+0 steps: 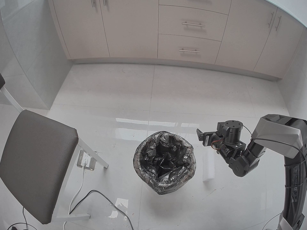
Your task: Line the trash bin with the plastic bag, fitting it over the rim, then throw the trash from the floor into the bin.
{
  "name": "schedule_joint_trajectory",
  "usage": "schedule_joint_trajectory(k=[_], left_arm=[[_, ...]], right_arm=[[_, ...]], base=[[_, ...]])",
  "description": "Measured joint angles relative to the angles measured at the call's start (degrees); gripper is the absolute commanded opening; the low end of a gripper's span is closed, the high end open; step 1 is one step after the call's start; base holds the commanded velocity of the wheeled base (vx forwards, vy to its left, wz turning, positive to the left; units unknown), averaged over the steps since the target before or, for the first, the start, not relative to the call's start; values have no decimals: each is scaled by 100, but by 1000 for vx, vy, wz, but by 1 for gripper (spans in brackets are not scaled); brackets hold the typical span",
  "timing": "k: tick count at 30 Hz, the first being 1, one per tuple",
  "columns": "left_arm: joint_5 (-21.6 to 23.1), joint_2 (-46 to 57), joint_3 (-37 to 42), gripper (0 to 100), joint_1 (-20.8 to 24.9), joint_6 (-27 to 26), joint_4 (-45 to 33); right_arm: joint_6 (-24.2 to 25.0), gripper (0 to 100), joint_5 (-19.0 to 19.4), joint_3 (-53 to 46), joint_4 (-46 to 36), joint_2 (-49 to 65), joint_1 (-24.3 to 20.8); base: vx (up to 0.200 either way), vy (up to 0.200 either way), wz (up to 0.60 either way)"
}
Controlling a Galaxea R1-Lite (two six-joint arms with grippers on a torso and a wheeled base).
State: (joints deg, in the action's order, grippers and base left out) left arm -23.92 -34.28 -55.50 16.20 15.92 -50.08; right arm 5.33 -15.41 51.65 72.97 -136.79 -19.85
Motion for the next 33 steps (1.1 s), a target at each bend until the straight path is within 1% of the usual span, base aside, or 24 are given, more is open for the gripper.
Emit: schedule_joint_trajectory(k=[4, 5, 8, 11, 12, 15, 16, 18, 20, 21, 24, 27, 29, 31, 33], left_arm=[[-5, 822, 1034, 100, -397, -187, 739], [2, 1085, 1419, 100, -523, -254, 1089], [55, 1541, 2205, 100, -733, -372, 1915], [211, 1965, 3087, 100, -931, -500, 2970], [315, 2122, 3476, 100, -1017, -556, 3451], [619, 2444, 4236, 100, -1178, -664, 4357], [785, 2541, 4465, 100, -1224, -690, 4598], [1317, 2739, 4916, 100, -1318, -769, 5001], [1935, 2938, 5220, 100, -1414, -895, 5199], [2102, 3006, 5283, 100, -1449, -946, 5237], [2367, 3159, 5383, 100, -1536, -1035, 5322], [2360, 3255, 5432, 100, -1585, -801, 5341], [2242, 3294, 5438, 100, -1599, -657, 5333], [1998, 3324, 5443, 100, -1610, -714, 5311], [1903, 3340, 5447, 100, -1615, -864, 5232]], right_arm=[[-21, 100, -24, 2, 16, -11, 0], [-27, 100, -33, 2, 16, -15, 0], [-40, 100, -49, 2, 24, -28, 0], [-68, 100, -62, 13, 44, -52, 0], [-79, 100, -68, 13, 60, -65, 0], [-115, 100, -87, 27, 108, -91, 0], [-128, 100, -90, 30, 119, -100, 6], [-150, 100, -99, 35, 145, -122, 26], [-178, 100, -108, 44, 177, -149, 45], [-194, 100, -110, 49, 189, -158, 54], [-251, 100, -119, 57, 218, -199, 83], [-288, 100, -121, 63, 233, -221, 85], [-295, 100, -121, 61, 235, -227, 87], [-304, 100, -123, 57, 240, -233, 87], [-312, 100, -121, 57, 240, -251, 87]], base=[[0, 0, 0], [0, 0, 0], [0, 0, 0], [0, 0, 0], [0, 0, 0], [0, 0, 0], [0, 0, 0], [0, 0, 0], [0, 0, 0], [0, 0, 0], [0, 0, 0], [0, 0, 0], [0, 0, 0], [0, 0, 0], [0, 0, 0]])
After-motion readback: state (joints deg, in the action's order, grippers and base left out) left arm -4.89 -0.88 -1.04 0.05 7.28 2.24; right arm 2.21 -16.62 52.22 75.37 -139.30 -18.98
